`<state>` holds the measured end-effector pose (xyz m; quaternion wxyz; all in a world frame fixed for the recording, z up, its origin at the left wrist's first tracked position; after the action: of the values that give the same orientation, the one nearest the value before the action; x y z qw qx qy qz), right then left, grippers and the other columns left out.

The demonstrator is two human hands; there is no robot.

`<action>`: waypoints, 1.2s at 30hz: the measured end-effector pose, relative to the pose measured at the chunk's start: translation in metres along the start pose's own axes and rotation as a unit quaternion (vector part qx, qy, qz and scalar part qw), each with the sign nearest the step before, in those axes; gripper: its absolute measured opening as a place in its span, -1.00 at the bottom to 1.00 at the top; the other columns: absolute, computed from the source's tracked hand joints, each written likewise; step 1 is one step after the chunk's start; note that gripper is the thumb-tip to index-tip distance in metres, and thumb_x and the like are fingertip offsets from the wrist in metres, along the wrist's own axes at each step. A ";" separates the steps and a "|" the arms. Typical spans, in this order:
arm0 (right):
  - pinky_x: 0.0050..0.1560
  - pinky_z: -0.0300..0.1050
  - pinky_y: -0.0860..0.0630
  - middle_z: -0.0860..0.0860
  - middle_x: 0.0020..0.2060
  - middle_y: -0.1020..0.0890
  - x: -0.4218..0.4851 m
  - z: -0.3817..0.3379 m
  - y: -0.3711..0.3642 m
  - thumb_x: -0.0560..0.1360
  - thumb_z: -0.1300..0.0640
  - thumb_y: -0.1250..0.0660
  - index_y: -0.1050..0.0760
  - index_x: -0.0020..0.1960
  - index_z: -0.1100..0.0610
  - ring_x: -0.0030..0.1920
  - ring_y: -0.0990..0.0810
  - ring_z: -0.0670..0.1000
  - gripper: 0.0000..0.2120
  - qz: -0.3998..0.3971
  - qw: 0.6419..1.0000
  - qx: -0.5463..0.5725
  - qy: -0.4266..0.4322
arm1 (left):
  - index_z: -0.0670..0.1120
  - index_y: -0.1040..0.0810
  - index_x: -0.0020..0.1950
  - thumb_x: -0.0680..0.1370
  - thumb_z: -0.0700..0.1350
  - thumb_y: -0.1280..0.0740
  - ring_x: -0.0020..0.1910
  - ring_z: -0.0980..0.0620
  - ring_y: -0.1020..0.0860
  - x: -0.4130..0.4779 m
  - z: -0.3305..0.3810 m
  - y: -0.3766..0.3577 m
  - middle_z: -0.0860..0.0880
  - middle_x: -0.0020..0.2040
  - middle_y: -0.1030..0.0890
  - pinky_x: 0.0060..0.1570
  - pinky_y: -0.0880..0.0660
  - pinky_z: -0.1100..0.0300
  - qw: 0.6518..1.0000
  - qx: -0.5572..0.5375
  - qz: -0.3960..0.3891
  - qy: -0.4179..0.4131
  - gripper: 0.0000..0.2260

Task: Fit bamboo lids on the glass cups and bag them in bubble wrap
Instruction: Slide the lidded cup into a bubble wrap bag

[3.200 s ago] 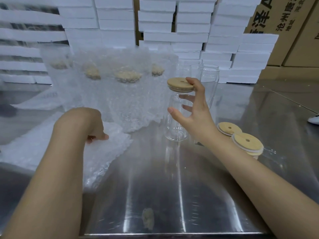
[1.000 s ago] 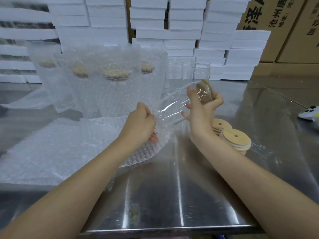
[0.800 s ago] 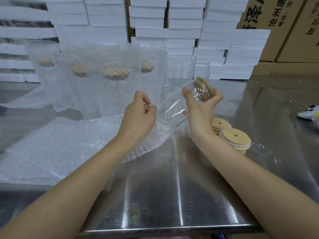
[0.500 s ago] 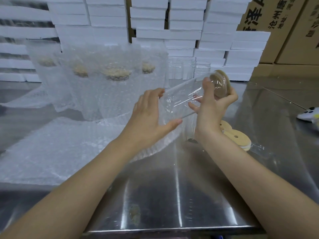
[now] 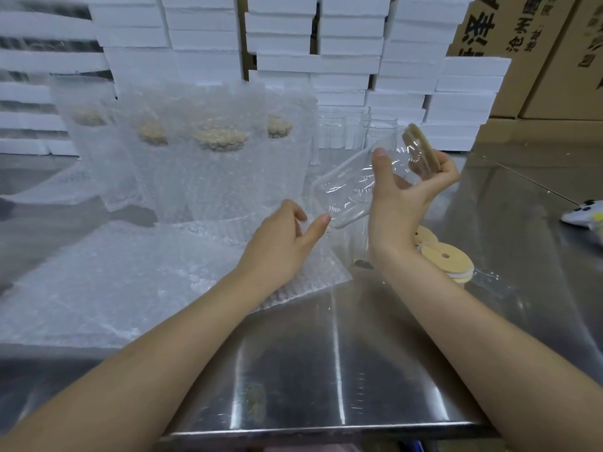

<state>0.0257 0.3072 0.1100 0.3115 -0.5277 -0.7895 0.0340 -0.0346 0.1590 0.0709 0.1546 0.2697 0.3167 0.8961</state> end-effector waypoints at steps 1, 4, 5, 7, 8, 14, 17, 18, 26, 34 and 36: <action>-0.09 -0.35 -0.49 0.10 0.29 -0.35 0.001 0.003 0.000 0.43 0.10 -0.49 -0.19 0.27 0.11 -0.06 -0.56 -0.25 -0.42 -0.001 1.000 -0.002 -0.005 | -0.05 -0.43 0.04 0.54 0.31 -0.15 -0.12 0.02 -0.53 -0.002 0.000 -0.004 0.03 -0.14 -0.53 -0.11 -0.47 0.09 0.999 0.038 -0.018 0.016 -0.58; -0.06 -0.21 -0.53 0.09 0.30 -0.33 0.002 0.008 0.000 0.41 0.07 -0.50 -0.20 0.29 0.11 0.00 -0.59 0.03 -0.38 -0.006 1.000 -0.019 -0.014 | -0.06 -0.46 -0.08 0.53 0.32 -0.18 -0.10 -0.07 -0.54 -0.003 0.001 -0.011 -0.02 -0.15 -0.57 -0.11 -0.47 0.06 0.982 0.182 -0.040 0.028 -0.57; -0.08 -0.29 -0.51 0.09 0.29 -0.33 0.003 0.008 0.000 0.41 0.07 -0.49 -0.20 0.29 0.10 -0.02 -0.58 -0.11 -0.39 -0.005 1.000 -0.023 -0.015 | -0.08 -0.47 -0.10 0.51 0.29 -0.23 -0.10 -0.09 -0.53 -0.003 0.002 -0.013 -0.04 -0.14 -0.56 -0.15 -0.44 0.08 0.975 0.217 -0.041 0.027 -0.58; -0.10 -0.42 -0.46 0.06 0.25 -0.34 0.006 0.010 0.001 0.42 0.08 -0.49 -0.20 0.25 0.06 -0.14 -0.49 -0.40 -0.42 0.002 0.999 -0.025 -0.021 | -0.13 -0.51 -0.11 0.48 0.15 -0.30 -0.09 -0.14 -0.54 -0.002 0.004 -0.013 -0.08 -0.13 -0.58 -0.21 -0.37 0.12 0.971 0.231 -0.043 0.029 -0.67; -0.05 -0.37 -0.50 0.05 0.22 -0.34 0.006 0.012 0.001 0.42 0.07 -0.49 -0.19 0.23 0.03 -0.15 -0.47 -0.42 -0.43 0.007 0.999 -0.022 -0.034 | -0.16 -0.54 -0.13 0.48 0.06 -0.31 -0.09 -0.15 -0.55 -0.002 0.004 -0.011 -0.10 -0.14 -0.60 -0.22 -0.37 0.14 0.975 0.213 -0.044 0.036 -0.73; 0.12 0.17 -0.55 0.08 0.22 -0.37 0.007 0.012 0.001 0.40 0.01 -0.48 -0.18 0.20 -0.01 0.21 -0.47 0.10 -0.44 0.008 0.996 -0.024 -0.089 | -0.21 -0.61 -0.33 0.47 -0.23 -0.30 -0.35 -0.06 -0.67 0.004 -0.013 0.010 -0.11 -0.40 -0.65 -0.17 -0.62 0.15 0.983 -0.063 -0.072 0.155 -0.81; 0.01 0.09 -0.64 0.06 0.20 -0.43 0.007 0.015 -0.001 0.47 0.00 -0.44 -0.17 0.18 -0.04 0.11 -0.61 0.13 -0.51 -0.019 0.988 0.035 -0.147 | -0.24 -0.61 -0.29 0.50 -0.27 -0.31 -0.36 -0.05 -0.68 0.006 -0.015 0.014 -0.12 -0.39 -0.65 -0.19 -0.65 0.10 0.957 -0.178 -0.102 0.203 -0.82; -0.08 0.04 -0.66 0.03 0.16 -0.45 0.007 0.016 -0.002 0.48 0.00 -0.44 -0.18 0.16 -0.06 0.05 -0.65 0.11 -0.54 -0.028 0.983 0.063 -0.171 | -0.26 -0.61 -0.26 0.50 -0.26 -0.31 -0.37 -0.03 -0.67 0.007 -0.013 0.014 -0.12 -0.37 -0.64 -0.23 -0.65 0.13 0.954 -0.195 -0.104 0.203 -0.83; 0.23 0.23 -0.48 0.00 0.21 -0.42 -0.006 0.019 -0.007 0.36 -0.09 -0.48 -0.16 0.21 -0.01 0.23 -0.51 0.16 -0.38 -0.092 0.986 -0.032 -0.136 | -0.14 -0.52 -0.27 0.52 -0.17 -0.29 -0.31 0.04 -0.59 0.010 0.008 0.039 -0.05 -0.33 -0.60 -0.21 -0.51 0.20 0.980 -0.152 0.119 0.043 -0.84; 0.26 0.19 -0.47 0.02 0.23 -0.47 -0.002 0.013 -0.006 0.23 -0.20 -0.48 -0.19 0.19 -0.07 0.22 -0.54 0.13 -0.31 -0.027 0.985 0.019 -0.170 | -0.01 -0.60 0.21 0.55 0.06 -0.36 0.35 0.22 -0.38 -0.001 0.031 0.036 0.08 0.37 -0.46 0.34 -0.22 0.38 0.980 -0.055 0.042 -0.186 -0.72; 0.21 0.13 -0.53 -0.05 0.16 -0.50 -0.001 0.013 -0.005 0.25 -0.19 -0.48 -0.20 0.20 -0.08 0.15 -0.59 0.12 -0.33 -0.015 0.981 0.036 -0.191 | -0.03 -0.30 0.51 0.52 0.13 -0.38 0.51 0.09 -0.18 -0.004 0.032 0.027 0.02 0.55 -0.21 0.46 -0.12 0.22 0.965 0.088 0.001 -0.246 -0.39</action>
<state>0.0152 0.3074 0.1009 0.1743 -0.4884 -0.8404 0.1575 -0.0158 0.1525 0.1083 0.2020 0.4946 0.3466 0.7710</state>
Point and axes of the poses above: each hand's wrist, its own x-axis towards the middle knuckle, its own y-axis out of the back of the hand, z = x × y, the point moved 3 cm from there along x, towards the middle knuckle
